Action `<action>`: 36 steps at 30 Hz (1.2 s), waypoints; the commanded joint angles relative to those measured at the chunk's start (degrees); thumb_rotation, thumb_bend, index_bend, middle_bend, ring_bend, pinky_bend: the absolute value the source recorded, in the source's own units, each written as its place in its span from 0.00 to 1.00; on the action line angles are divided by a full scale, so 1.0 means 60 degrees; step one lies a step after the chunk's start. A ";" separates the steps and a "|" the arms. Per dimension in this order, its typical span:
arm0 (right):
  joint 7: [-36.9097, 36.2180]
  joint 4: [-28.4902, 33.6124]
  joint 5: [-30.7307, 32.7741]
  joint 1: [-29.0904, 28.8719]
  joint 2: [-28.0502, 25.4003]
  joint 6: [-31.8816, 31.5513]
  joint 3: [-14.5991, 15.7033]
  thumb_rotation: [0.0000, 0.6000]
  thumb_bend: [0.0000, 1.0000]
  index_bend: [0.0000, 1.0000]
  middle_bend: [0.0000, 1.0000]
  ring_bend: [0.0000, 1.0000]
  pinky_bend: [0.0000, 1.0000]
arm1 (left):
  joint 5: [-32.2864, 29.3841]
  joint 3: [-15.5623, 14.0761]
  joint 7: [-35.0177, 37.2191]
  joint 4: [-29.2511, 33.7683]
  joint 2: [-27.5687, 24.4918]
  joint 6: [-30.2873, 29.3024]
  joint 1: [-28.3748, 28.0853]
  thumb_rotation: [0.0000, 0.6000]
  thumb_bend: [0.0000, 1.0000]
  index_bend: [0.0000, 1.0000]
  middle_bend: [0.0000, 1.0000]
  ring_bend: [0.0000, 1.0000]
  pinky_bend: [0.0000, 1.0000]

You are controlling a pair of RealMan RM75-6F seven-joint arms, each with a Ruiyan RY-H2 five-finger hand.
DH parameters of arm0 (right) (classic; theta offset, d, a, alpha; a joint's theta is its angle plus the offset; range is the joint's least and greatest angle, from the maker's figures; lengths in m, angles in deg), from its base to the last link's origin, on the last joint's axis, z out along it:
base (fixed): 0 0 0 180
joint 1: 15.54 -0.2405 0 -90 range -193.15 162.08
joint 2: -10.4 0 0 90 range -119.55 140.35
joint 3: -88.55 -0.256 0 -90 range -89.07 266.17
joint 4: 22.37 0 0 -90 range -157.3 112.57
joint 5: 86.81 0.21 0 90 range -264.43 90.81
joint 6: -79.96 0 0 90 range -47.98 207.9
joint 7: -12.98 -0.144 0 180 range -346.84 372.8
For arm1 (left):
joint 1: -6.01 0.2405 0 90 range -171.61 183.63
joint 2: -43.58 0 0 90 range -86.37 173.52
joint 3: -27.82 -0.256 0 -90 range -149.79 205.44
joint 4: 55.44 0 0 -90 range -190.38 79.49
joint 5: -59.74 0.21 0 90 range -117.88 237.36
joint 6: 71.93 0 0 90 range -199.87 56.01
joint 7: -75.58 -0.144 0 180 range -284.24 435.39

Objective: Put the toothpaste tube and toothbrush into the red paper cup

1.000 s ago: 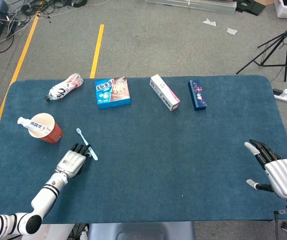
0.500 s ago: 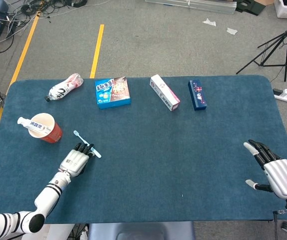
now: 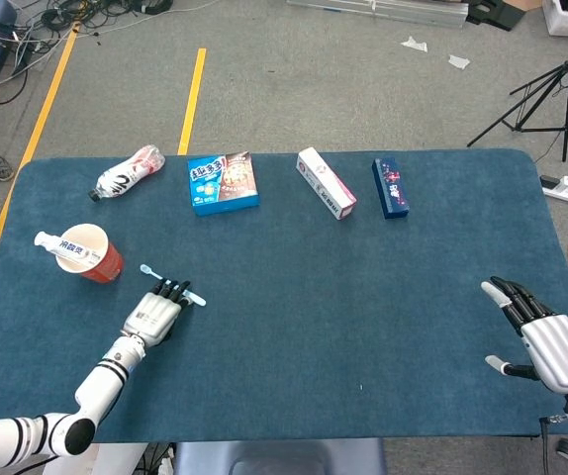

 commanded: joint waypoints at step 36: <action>0.0157 0.0120 0.0039 -0.0027 -0.0006 0.0045 -0.0021 1.00 0.00 0.09 0.10 0.11 0.43 | -0.0383 0.1133 0.0859 -0.0722 0.0465 -0.0456 0.0023 1.00 0.32 0.34 0.00 0.00 0.00</action>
